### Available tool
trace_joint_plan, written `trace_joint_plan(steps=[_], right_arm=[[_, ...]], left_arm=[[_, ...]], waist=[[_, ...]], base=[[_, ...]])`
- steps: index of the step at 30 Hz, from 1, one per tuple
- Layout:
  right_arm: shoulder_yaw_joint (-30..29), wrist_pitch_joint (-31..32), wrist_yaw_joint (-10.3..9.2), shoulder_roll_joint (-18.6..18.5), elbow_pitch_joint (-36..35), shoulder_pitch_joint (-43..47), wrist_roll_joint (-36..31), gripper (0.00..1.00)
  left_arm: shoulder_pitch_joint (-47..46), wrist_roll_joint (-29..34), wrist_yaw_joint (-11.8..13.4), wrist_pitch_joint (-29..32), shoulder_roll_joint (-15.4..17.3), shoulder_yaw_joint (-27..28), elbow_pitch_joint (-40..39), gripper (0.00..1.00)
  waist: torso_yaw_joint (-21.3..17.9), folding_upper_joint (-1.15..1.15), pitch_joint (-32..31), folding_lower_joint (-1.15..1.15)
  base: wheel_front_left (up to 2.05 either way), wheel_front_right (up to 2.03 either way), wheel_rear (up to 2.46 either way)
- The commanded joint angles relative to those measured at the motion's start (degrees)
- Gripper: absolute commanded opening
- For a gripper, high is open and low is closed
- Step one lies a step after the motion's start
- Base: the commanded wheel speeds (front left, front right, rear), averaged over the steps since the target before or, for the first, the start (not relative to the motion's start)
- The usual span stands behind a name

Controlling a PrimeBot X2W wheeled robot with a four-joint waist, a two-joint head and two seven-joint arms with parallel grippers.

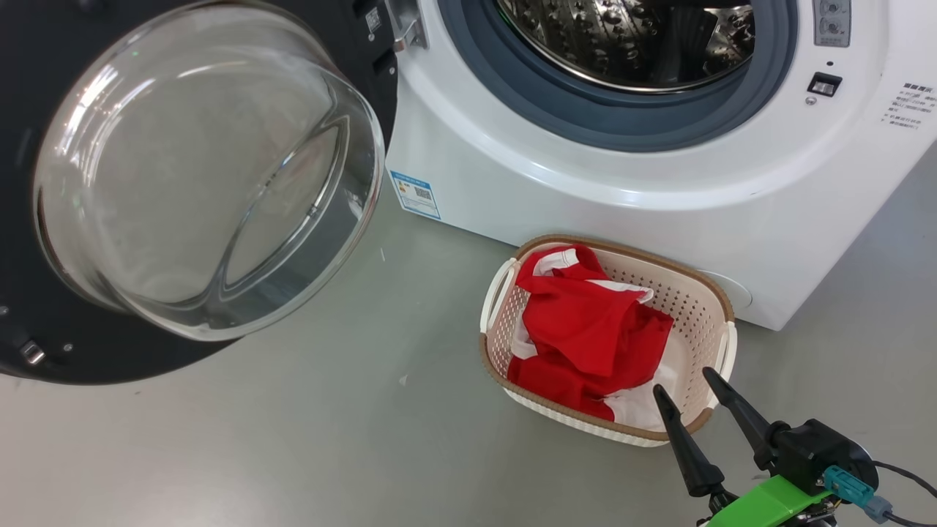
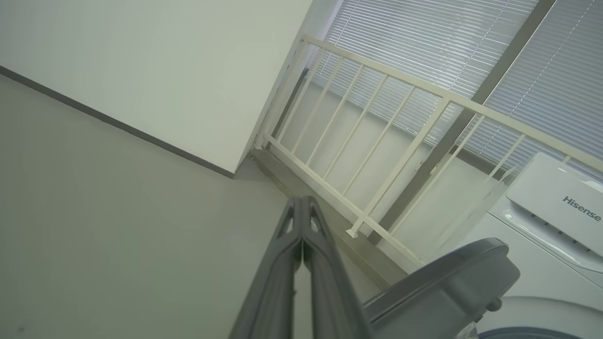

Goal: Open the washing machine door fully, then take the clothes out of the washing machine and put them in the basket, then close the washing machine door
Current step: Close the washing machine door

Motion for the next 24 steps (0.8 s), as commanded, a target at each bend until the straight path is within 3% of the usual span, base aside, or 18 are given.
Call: trace_joint_plan(steps=[1, 10, 24], right_arm=[[1.12, -0.37, 0.36, -0.43, -1.34, -1.34, -0.59, 1.0], [1.52, -0.37, 0.36, -1.11, -1.24, -1.93, -0.76, 1.0], [1.23, -0.37, 0.36, -1.04, -1.08, -2.01, -0.76, 1.0]], left_arm=[[-2.24, -2.05, -0.37, 2.79, 5.02, -0.03, 1.16, 0.0], [-4.67, -12.94, -0.37, 18.34, 7.77, -2.79, 9.93, 0.0], [-0.93, -20.7, -0.37, 32.01, 7.52, -7.66, 5.99, 0.0]], waist=[[0.07, 0.0, 0.39, 0.0], [-0.43, 0.0, 2.06, 0.0], [-0.75, 0.0, 2.05, 0.0]], base=[[0.0, 0.0, 0.0], [0.0, 0.0, 0.0], [0.0, 0.0, 0.0]])
